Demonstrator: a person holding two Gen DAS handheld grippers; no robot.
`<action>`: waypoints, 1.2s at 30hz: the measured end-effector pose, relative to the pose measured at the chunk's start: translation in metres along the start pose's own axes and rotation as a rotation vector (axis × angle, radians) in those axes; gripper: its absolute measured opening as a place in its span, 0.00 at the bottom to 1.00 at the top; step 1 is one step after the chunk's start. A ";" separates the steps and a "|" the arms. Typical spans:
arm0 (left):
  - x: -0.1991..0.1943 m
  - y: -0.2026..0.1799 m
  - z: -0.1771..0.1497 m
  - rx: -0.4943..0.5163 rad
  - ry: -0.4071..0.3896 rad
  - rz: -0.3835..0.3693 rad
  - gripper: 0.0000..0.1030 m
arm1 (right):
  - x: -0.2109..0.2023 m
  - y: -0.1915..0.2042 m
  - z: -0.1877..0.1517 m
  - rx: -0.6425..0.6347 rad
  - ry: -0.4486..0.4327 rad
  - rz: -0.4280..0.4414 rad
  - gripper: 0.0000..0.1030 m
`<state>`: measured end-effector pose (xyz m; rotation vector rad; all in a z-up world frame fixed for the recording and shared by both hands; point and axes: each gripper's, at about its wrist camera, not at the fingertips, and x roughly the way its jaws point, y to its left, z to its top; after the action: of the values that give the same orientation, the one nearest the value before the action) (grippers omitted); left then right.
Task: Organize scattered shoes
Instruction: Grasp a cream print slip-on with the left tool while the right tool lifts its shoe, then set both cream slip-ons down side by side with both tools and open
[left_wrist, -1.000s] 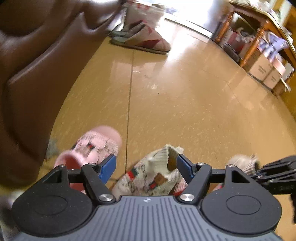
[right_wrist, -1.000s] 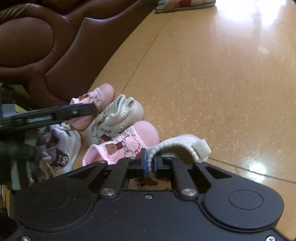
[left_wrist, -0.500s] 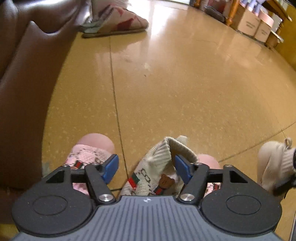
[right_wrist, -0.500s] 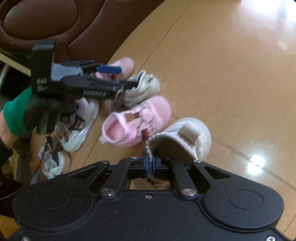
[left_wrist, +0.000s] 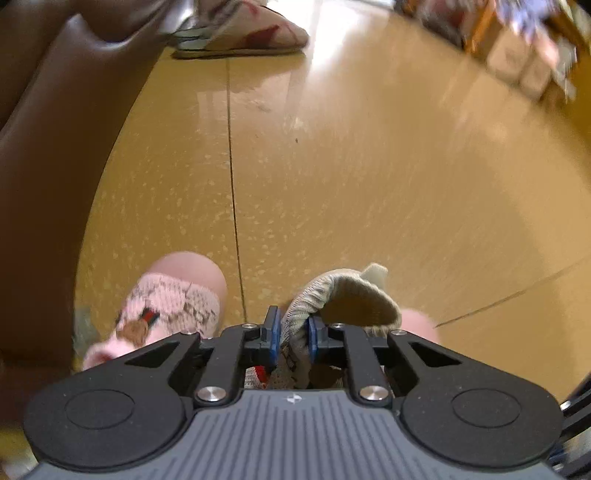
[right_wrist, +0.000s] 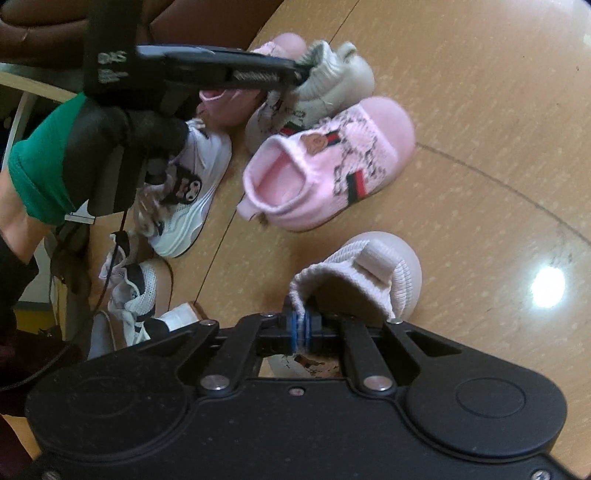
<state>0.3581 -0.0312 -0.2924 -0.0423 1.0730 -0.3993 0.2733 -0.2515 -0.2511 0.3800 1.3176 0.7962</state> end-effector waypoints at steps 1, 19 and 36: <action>-0.007 0.005 -0.003 -0.036 -0.013 -0.025 0.12 | 0.002 0.000 0.000 0.004 0.001 0.004 0.04; -0.113 -0.005 -0.020 -0.240 -0.151 -0.241 0.12 | -0.020 0.010 -0.017 -0.018 0.040 -0.079 0.04; -0.016 -0.058 -0.112 -0.429 0.087 -0.162 0.12 | -0.022 -0.013 -0.031 -0.022 0.115 -0.157 0.04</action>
<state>0.2377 -0.0621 -0.3203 -0.4993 1.2304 -0.3123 0.2470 -0.2816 -0.2521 0.2123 1.4266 0.7080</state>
